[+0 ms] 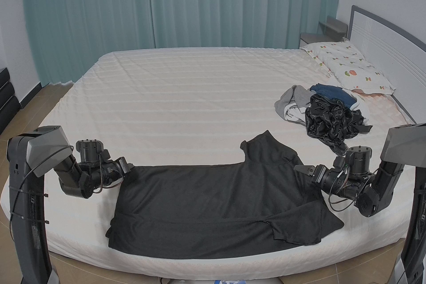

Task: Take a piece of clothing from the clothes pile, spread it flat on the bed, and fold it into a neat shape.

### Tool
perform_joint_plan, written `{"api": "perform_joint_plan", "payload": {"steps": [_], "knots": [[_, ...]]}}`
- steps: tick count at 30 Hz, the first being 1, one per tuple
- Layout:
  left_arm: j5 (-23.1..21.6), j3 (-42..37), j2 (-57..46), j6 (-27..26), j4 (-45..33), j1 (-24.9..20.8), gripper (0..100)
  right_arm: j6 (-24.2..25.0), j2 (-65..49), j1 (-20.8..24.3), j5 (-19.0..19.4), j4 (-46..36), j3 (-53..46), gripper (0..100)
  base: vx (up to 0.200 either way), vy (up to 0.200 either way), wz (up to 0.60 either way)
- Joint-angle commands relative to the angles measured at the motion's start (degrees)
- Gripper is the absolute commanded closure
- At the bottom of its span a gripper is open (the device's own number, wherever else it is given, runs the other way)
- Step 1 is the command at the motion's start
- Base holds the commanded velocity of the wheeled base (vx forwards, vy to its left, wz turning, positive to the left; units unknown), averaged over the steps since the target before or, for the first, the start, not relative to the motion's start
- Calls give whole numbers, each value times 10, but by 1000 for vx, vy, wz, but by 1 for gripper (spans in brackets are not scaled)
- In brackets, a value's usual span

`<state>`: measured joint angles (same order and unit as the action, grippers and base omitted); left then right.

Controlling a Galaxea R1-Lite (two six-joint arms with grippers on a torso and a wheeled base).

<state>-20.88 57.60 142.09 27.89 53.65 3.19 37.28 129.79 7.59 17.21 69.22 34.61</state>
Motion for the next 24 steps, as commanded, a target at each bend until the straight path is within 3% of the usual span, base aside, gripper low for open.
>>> {"api": "perform_joint_plan", "payload": {"steps": [1, 8, 15, 24], "knots": [[4, -32, -9, 1, 32, 1, 100, -34, 5, -10, 0, -87, 96, 0, 0, 0, 0], [6, -50, -18, 6, 40, 1, 100, -67, 34, -7, -19, -173, 198, 0, 0, 0, 0], [6, -54, -23, 25, 40, 1, 100, -133, 131, -4, -80, -247, 348, 0, 0, 0, 0], [6, -56, -22, 25, 40, 2, 100, -137, 184, -4, -76, -303, 456, 0, 0, 0, 0]]}}
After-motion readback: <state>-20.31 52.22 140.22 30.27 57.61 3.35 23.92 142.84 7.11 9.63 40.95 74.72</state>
